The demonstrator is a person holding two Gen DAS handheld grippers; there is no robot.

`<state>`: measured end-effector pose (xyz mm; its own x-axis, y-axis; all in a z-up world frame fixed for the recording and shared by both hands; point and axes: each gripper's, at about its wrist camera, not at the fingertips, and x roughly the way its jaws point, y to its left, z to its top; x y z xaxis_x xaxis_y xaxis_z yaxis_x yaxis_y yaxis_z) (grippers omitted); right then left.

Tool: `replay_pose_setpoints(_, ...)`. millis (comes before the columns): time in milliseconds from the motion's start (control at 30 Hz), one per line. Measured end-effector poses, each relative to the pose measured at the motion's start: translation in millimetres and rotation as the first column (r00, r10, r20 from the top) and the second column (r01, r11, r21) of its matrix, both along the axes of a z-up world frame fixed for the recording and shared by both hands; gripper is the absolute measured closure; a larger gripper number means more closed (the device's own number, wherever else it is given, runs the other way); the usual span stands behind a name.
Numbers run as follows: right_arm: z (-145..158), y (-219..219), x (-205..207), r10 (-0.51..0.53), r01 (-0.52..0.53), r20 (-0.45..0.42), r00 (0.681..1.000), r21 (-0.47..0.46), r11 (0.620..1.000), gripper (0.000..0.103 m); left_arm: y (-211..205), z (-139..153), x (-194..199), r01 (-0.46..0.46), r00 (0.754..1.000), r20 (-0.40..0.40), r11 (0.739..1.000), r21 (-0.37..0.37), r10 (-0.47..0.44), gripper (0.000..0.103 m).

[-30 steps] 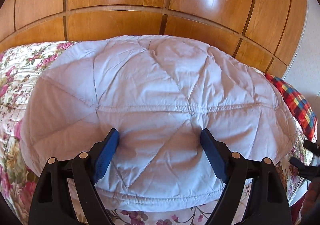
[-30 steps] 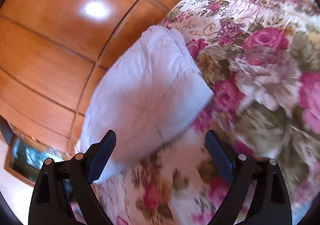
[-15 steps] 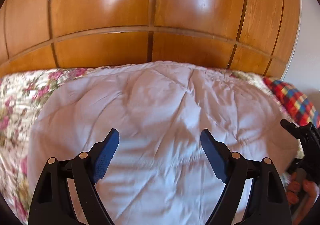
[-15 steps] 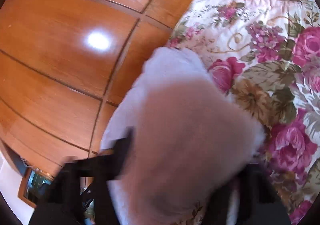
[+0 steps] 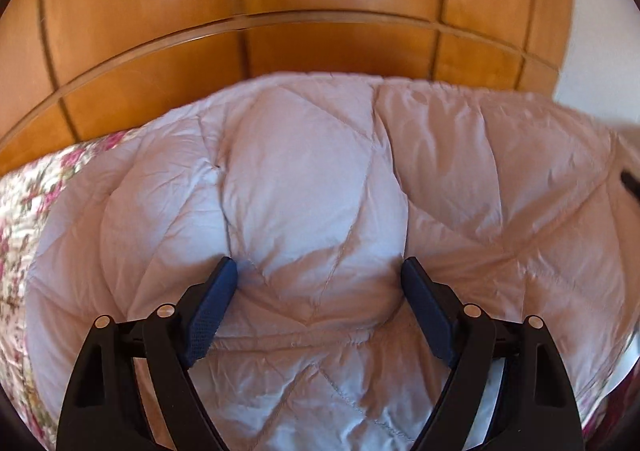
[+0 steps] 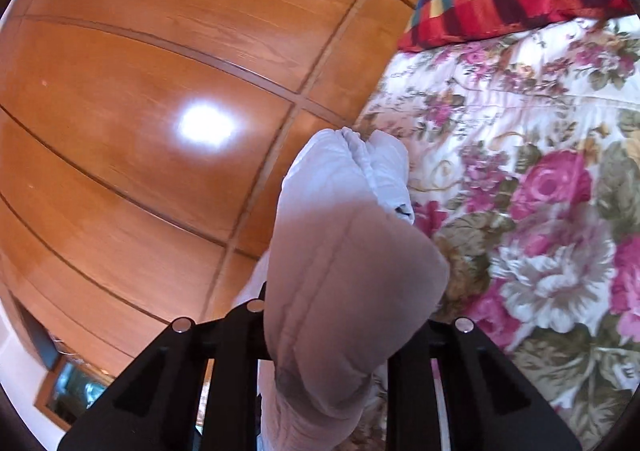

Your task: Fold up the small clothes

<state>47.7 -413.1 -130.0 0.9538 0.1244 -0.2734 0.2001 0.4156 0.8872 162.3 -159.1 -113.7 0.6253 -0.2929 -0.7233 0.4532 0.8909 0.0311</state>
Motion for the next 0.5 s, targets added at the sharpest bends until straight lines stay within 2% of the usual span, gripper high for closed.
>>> replay_pose_setpoints(67, 3.7, 4.2, -0.2, -0.008, 0.008, -0.019, 1.0, -0.004, 1.0, 0.083, -5.7, -7.9, 0.6, 0.011, 1.0, 0.013, 0.999, 0.034, -0.012, 0.02)
replay_pose_setpoints(133, 13.3, 6.4, -1.8, -0.009, 0.008, -0.026, 1.0, -0.03, 1.0, 0.083, 1.6, -3.1, 0.3, 0.023, 1.0, -0.007, 1.0, -0.002, -0.023, 0.02)
replay_pose_setpoints(233, 27.7, 13.3, 1.2, -0.007, 0.004, -0.042, 0.999, -0.075, 0.997, 0.083, 32.1, 14.9, -4.3, 0.035, 0.998, -0.039, 0.995, -0.094, -0.039, 0.02)
replay_pose_setpoints(367, 46.9, 25.3, 7.6, -0.014, 0.005, -0.061, 0.998, -0.135, 0.991, 0.083, 98.6, 42.1, -6.2, -0.093, 0.993, 0.056, 0.985, -0.147, 0.102, 0.02)
replay_pose_setpoints(500, 71.1, 39.8, 22.3, -0.014, -0.005, -0.077, 0.997, -0.25, 0.968, 0.083, 170.2, 39.2, 10.4, -0.29, 0.947, 0.113, 0.951, -0.106, 0.302, 0.02)
